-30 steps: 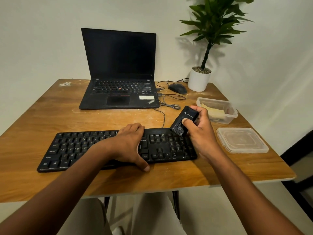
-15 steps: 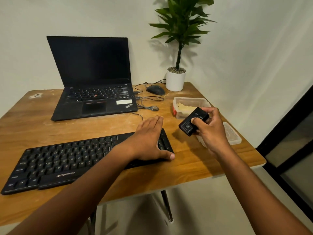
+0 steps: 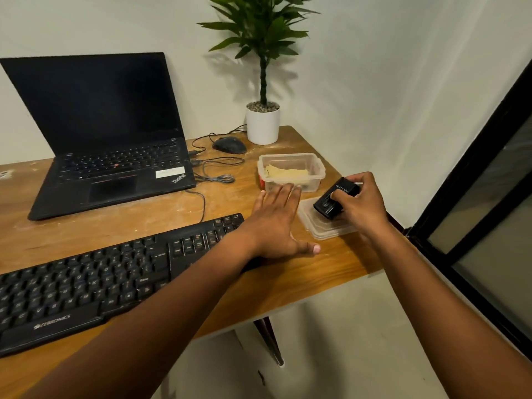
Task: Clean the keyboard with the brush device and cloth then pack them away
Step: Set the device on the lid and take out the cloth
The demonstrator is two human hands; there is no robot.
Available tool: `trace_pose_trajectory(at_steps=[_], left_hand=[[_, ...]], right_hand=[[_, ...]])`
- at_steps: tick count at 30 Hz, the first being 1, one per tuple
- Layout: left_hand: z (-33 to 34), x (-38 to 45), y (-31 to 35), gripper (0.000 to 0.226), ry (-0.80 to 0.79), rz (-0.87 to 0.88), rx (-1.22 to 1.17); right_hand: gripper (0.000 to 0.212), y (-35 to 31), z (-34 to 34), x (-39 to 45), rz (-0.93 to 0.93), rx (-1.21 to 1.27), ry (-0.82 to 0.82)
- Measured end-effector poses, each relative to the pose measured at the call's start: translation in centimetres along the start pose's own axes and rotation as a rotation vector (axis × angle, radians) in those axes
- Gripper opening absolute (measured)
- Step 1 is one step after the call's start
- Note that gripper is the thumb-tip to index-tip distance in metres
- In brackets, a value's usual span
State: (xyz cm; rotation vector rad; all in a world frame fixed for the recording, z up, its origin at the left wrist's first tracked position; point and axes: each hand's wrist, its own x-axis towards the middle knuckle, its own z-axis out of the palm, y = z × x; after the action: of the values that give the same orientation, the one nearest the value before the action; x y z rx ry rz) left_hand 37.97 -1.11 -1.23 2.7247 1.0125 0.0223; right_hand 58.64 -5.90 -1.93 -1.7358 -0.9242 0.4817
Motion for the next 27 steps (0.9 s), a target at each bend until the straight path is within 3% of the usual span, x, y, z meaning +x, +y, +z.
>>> trace_pose_trajectory(at_steps=[13, 18, 27], left_hand=[[0.6, 1.1, 1.2, 0.129, -0.018, -0.004, -0.033], [0.4, 0.7, 1.3, 0.128, -0.03, -0.012, -0.036], [0.1, 0.1, 0.8, 0.127, -0.016, -0.022, -0.03]], right_hand=[[0.047, 0.2, -1.3, 0.4, 0.064, -0.241, -0.005], [0.029, 0.1, -2.0, 0.6, 0.109, -0.322, -0.037], [0.042, 0.3, -1.7, 1.2, 0.122, -0.474, -0.056]])
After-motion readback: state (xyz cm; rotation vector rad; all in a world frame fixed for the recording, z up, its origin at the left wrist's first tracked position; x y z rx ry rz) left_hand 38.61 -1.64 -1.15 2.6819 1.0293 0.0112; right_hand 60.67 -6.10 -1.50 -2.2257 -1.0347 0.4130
